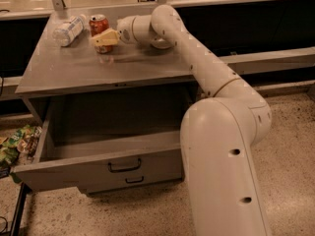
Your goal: Place coke can into top drawer
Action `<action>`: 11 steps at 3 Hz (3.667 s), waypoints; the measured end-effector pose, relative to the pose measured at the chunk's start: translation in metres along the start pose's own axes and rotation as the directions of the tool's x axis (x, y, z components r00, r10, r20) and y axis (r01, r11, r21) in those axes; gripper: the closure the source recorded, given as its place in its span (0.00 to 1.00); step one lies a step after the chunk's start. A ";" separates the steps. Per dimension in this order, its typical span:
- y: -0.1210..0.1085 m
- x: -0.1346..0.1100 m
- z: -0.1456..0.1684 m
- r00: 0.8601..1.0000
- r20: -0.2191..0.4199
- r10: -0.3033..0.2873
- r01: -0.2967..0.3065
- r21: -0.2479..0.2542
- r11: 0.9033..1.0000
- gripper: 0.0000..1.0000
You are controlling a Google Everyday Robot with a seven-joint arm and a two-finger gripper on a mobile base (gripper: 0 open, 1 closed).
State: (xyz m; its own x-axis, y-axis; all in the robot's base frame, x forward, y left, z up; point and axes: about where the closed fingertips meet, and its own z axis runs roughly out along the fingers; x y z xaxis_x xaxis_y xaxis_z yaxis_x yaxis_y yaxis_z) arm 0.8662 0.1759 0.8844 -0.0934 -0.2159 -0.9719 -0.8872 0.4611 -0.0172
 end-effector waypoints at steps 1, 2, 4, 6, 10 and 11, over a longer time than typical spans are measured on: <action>0.002 -0.001 0.019 0.999 0.029 0.014 -0.013 -0.033 0.999 0.36; 0.008 -0.003 0.032 0.999 0.040 0.008 -0.005 -0.068 0.998 0.59; 0.010 -0.018 -0.008 0.993 0.113 -0.010 0.027 -0.151 0.988 1.00; 0.042 -0.008 -0.110 0.999 -0.035 0.009 -0.017 -0.253 0.967 1.00; 0.172 0.015 -0.230 0.990 -0.095 0.103 -0.121 -0.205 0.971 1.00; 0.176 0.020 -0.229 0.989 -0.104 0.108 -0.128 -0.209 0.970 1.00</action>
Offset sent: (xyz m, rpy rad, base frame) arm 0.0180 0.0405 0.0003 0.0578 -0.0101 0.1032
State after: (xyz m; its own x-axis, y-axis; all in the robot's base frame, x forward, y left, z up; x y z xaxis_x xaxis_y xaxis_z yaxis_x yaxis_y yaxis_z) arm 0.6043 0.0551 0.9153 -0.2353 -0.2536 -0.9383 -0.9426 0.2951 0.1566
